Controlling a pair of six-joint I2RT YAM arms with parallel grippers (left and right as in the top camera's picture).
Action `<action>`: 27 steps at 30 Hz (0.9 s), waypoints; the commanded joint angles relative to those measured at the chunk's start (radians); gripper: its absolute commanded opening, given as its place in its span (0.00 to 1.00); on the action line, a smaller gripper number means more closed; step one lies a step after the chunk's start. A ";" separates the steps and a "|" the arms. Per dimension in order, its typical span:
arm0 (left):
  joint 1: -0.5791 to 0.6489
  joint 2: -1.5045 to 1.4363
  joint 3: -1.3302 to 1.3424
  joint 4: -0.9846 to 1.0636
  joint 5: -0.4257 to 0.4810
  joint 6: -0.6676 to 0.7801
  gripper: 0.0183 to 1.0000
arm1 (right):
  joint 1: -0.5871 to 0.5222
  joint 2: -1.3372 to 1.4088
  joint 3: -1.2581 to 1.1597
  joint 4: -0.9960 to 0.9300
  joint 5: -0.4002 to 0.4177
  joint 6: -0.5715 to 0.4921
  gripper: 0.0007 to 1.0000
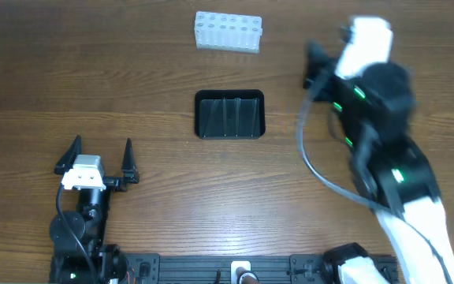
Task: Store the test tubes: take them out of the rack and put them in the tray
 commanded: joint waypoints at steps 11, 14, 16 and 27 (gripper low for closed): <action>0.006 -0.010 -0.005 0.002 0.010 0.014 1.00 | -0.085 -0.527 -0.696 0.290 -0.054 -0.182 0.99; 0.006 -0.010 -0.005 0.002 0.010 0.014 1.00 | -0.085 -0.596 -0.804 0.405 -0.077 -0.182 0.99; 0.006 -0.010 -0.005 0.002 0.010 0.014 1.00 | -0.085 -0.640 -0.867 0.476 -0.078 -0.183 0.99; 0.006 -0.010 -0.005 0.002 0.010 0.014 1.00 | -0.085 -0.828 -1.071 0.564 -0.080 -0.183 0.99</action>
